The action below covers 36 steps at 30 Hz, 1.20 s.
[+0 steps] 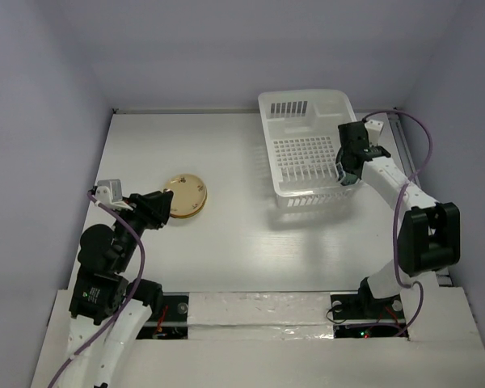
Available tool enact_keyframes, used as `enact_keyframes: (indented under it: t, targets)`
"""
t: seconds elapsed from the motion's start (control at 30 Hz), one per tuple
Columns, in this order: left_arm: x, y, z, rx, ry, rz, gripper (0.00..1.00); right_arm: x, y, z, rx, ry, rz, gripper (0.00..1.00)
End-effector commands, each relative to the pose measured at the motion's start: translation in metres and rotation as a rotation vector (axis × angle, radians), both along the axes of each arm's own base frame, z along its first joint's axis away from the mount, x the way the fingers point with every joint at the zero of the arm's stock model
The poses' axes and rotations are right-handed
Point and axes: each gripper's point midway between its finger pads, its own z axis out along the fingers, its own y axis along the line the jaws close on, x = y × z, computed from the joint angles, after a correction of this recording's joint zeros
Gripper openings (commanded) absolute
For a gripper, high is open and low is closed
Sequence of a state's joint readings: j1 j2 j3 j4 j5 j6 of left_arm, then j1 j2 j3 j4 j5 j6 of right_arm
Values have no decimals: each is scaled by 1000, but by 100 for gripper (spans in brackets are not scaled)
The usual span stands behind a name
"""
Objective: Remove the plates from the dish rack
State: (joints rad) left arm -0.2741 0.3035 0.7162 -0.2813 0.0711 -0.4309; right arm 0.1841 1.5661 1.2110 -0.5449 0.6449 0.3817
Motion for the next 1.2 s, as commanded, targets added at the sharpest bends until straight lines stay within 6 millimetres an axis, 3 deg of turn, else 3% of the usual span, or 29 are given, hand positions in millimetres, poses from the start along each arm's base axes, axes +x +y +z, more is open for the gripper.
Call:
enact_keyframes:
  t: [0.0,0.07,0.1,0.2,0.27,0.43,0.77,1.0,1.07,1.17]
  targets:
    - [-2,-2,12,-4,-54,-16,36,16,-3,27,-26,-45,3,31]
    - [-2,-2,11,-4,-52,-17,36,17,-9,26,-60,-30,-17,27]
    - [-2,-3,11,-3,-51,-18,36,16,-11,27,-80,-23,-21,17]
    - [-1,-4,11,-3,-50,-26,36,11,-19,32,-125,-17,-39,3]
    - [-2,-7,11,-3,-50,-38,36,7,-24,37,-149,-27,-49,0]
    - [-1,-7,10,-2,-47,-40,36,-5,-31,60,-232,-44,-52,0]
    - [0,-7,9,-4,-43,-38,36,-13,-8,114,-236,-201,5,0]
    - [0,-7,8,-5,-41,-34,36,-18,-11,115,-246,-185,-8,0]
    - [0,-7,8,-6,-39,-34,36,-19,-1,121,-230,-206,10,0]
    - [0,-7,8,-6,-37,-35,36,-21,22,148,-114,-299,85,0]
